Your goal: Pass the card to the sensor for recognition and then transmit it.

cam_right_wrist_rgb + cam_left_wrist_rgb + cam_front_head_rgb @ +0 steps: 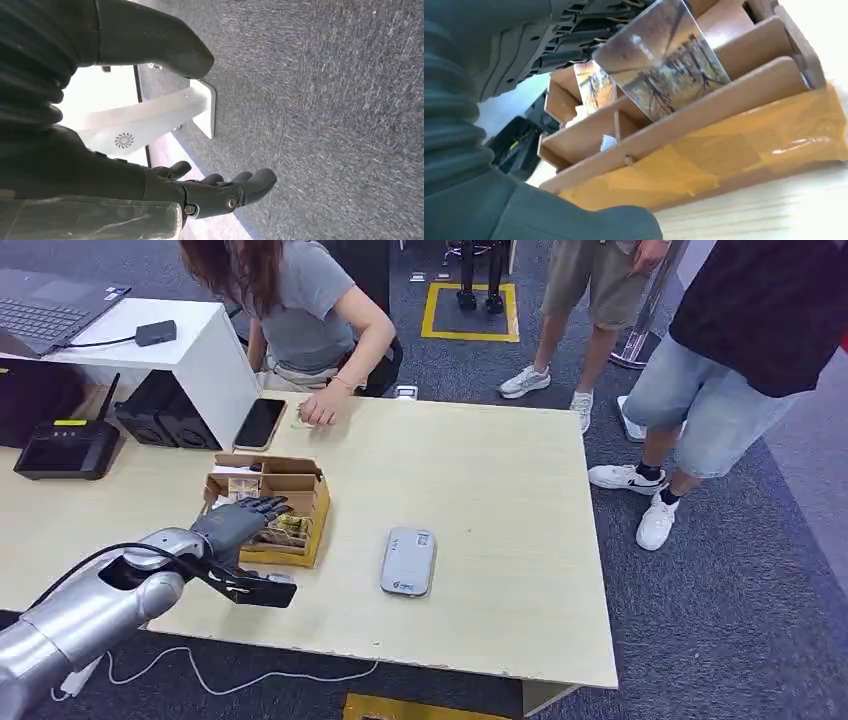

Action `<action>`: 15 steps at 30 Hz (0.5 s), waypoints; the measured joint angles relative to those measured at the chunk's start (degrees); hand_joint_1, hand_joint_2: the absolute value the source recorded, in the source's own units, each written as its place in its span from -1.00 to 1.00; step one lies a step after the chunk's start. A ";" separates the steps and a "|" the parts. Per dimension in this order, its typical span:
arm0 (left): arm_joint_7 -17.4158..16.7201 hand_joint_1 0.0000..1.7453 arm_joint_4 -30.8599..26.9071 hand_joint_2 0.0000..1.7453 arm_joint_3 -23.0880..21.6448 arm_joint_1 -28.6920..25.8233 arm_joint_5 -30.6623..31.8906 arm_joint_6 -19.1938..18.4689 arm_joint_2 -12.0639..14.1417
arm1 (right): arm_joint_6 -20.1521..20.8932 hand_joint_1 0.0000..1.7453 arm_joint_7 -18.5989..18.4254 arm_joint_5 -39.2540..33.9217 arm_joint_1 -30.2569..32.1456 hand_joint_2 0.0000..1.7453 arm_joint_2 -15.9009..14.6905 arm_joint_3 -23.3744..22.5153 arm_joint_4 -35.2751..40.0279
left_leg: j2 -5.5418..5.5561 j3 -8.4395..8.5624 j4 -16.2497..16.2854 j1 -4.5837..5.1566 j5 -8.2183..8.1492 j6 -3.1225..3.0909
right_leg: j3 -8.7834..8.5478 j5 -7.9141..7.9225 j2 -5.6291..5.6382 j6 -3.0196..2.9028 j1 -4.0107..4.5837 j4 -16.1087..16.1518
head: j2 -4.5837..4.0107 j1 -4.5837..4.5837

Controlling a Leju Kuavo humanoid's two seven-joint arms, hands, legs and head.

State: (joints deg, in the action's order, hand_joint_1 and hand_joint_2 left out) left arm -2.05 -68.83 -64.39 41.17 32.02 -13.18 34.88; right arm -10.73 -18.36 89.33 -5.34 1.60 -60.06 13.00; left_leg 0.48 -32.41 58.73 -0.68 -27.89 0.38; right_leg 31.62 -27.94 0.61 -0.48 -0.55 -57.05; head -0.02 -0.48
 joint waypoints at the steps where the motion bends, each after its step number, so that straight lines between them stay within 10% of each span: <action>1: 0.29 -1.00 0.22 1.00 0.22 -0.23 0.50 0.07 -0.31 | 0.00 -1.00 0.00 0.00 0.00 1.00 0.00 0.00 0.00 | 0.01 0.00 0.00 -0.01 0.00 0.00 | 0.00 0.00 -0.01 0.00 0.00 0.00 | 0.00 0.00; 15: 2.69 -1.00 1.99 1.00 5.66 -5.45 9.86 6.36 -6.95 | 0.15 -1.00 0.00 -0.55 -0.04 1.00 0.00 0.00 0.00 | 0.03 -0.01 0.00 0.02 0.00 0.00 | -0.01 0.00 -0.02 0.00 0.00 0.00 | 0.00 0.02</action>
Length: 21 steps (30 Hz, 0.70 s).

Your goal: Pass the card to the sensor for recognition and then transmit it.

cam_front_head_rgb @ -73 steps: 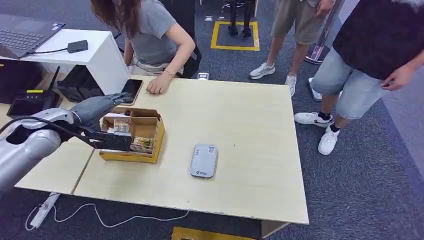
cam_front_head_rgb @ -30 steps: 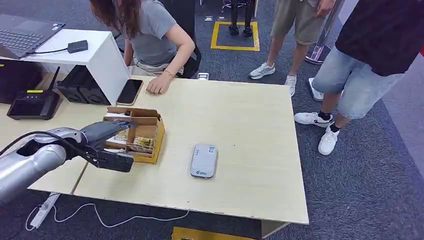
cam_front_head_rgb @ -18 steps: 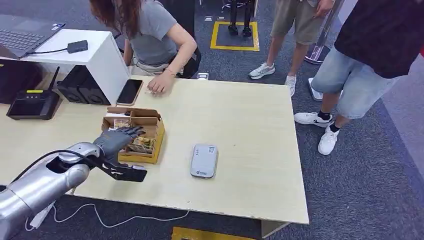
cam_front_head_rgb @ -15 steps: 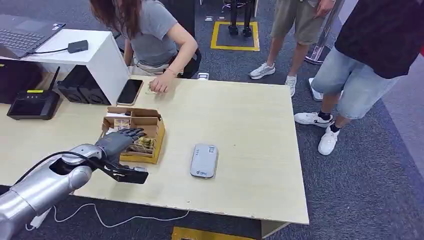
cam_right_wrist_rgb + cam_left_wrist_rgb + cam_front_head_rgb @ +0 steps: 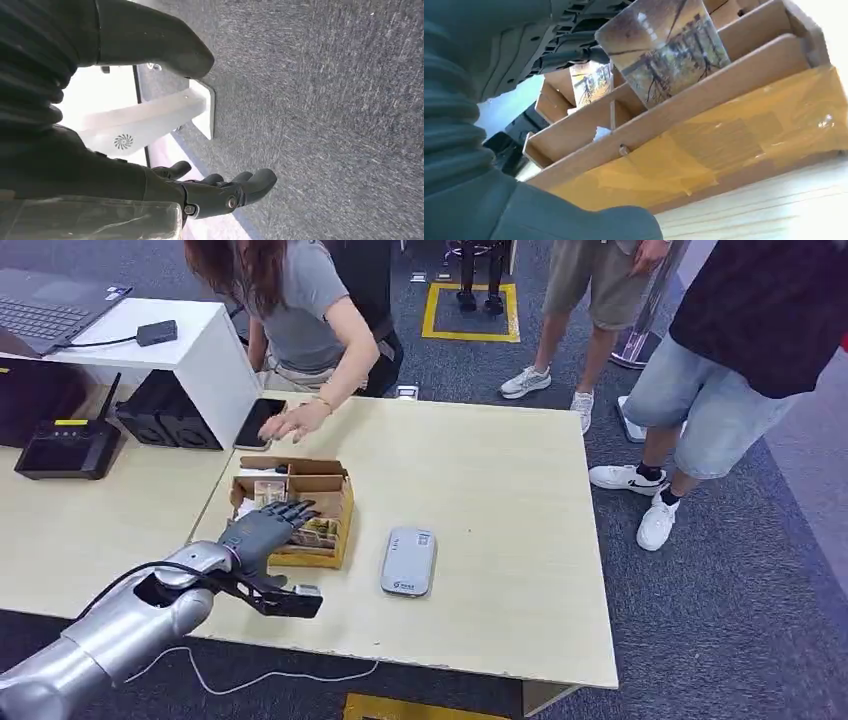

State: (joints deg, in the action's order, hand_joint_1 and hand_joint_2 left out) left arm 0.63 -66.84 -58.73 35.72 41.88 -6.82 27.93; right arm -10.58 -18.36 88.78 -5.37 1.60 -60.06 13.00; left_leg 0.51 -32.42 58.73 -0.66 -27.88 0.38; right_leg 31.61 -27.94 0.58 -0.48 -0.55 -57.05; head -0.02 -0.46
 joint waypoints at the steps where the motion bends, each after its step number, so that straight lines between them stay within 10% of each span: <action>1: -0.30 -1.00 0.04 1.00 0.35 -0.34 1.38 0.95 -0.52 | 0.02 -1.00 0.00 -0.07 0.02 1.00 0.00 0.00 0.00 | 0.00 0.00 0.00 0.00 0.00 0.00 | 0.00 0.00 0.00 0.00 0.00 0.00 | 0.00 -0.02; 10: -3.12 -1.00 0.09 1.00 3.19 -3.46 15.40 10.77 -5.16 | 0.02 -1.00 -0.15 -1.11 0.05 1.00 0.00 -0.07 0.00 | 0.00 0.00 0.00 -0.01 0.00 0.00 | 0.01 0.00 0.00 0.00 -0.01 0.01 | 0.00 -0.02; 21: -4.92 -1.00 0.07 1.00 5.18 -5.38 22.40 13.20 -8.68 | 0.00 -1.00 -0.63 -1.64 0.12 1.00 0.00 -0.28 0.00 | 0.00 0.01 0.00 -0.01 0.00 0.00 | 0.01 0.00 0.00 0.00 -0.01 0.00 | 0.00 -0.02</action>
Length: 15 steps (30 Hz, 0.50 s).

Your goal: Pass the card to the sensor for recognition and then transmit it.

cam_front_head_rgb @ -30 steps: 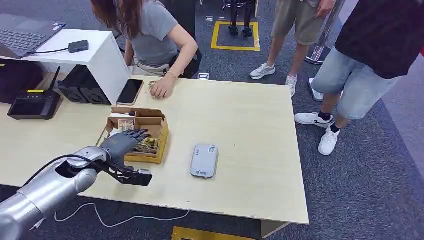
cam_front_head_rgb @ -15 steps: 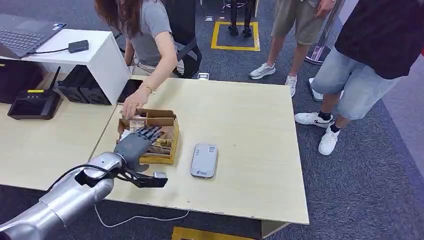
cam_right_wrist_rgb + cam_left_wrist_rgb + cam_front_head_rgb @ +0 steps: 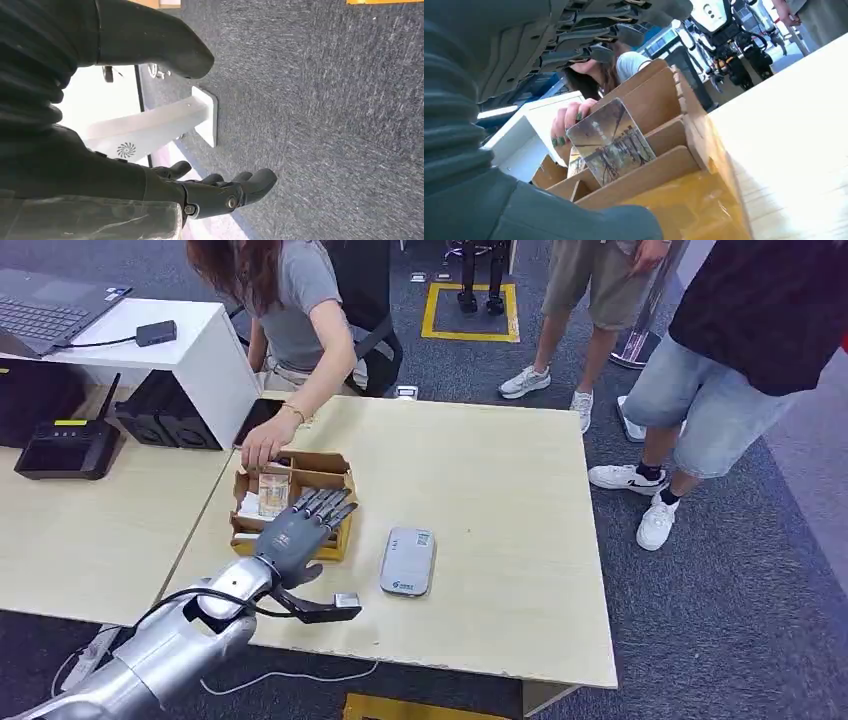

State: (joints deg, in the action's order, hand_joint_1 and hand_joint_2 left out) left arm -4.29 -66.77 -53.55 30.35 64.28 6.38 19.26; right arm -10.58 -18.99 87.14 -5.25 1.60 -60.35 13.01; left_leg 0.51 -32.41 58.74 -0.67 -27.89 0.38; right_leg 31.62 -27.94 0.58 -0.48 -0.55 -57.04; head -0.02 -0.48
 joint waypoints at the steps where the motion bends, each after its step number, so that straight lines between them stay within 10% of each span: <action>1: 0.00 -1.00 0.00 1.00 0.17 -0.17 0.11 -0.06 -0.22 | -0.02 -1.00 0.00 -0.04 0.00 1.00 0.00 0.00 0.00 | 0.00 0.00 0.00 0.00 0.00 0.00 | 0.00 0.00 0.00 0.00 0.00 0.00 | 0.00 0.00; 15: -0.46 -0.94 0.00 1.00 2.76 -1.13 2.23 -1.16 -1.88 | -0.09 -1.00 -0.22 -0.59 0.12 1.00 0.00 -0.35 0.00 | 0.00 0.00 0.00 0.00 0.00 0.00 | 0.00 0.00 0.00 0.00 0.00 0.00 | 0.00 0.00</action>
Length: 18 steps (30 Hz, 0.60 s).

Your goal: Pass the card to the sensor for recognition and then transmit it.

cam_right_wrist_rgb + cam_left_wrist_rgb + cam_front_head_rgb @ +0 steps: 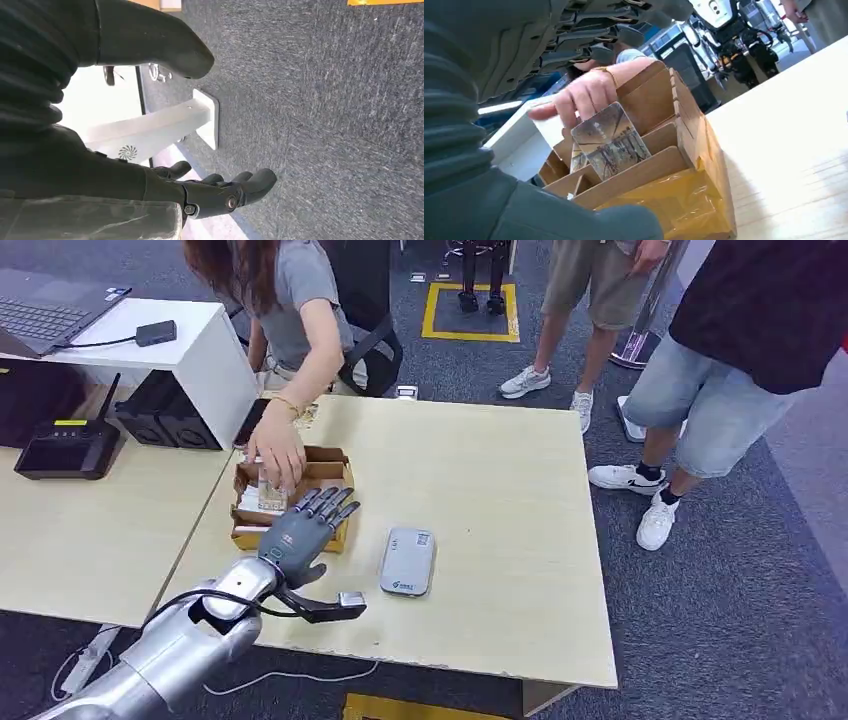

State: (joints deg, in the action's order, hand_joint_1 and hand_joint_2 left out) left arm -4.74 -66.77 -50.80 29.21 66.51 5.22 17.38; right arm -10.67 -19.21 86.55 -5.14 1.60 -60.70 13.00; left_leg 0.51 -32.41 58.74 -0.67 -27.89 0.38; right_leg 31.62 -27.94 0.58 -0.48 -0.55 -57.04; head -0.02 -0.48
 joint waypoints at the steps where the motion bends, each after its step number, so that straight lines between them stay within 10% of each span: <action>1: -0.19 -0.94 0.00 1.00 0.04 -0.06 0.41 0.07 -0.04 | -0.02 -1.00 0.00 0.00 0.00 1.00 0.00 -0.02 0.00 | 0.00 0.00 0.00 0.00 0.00 0.00 | 0.00 0.00 0.00 0.00 0.00 0.00 | 0.00 0.00; 18: -1.18 -0.84 0.00 1.00 1.62 -0.85 2.82 0.26 -1.09 | -0.07 -1.00 0.00 0.00 0.17 1.00 0.00 -0.11 0.00 | 0.00 0.00 0.00 0.00 0.00 0.00 | 0.00 0.00 0.00 0.00 0.00 0.00 | 0.00 0.00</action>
State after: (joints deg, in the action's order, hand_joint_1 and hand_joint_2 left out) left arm -5.92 -66.77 -49.18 28.36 69.33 5.49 16.28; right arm -10.73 -19.21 86.55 -4.97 1.60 -60.81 13.00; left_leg 0.51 -32.42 58.74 -0.67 -27.89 0.37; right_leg 31.62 -27.94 0.58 -0.48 -0.55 -57.04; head -0.02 -0.48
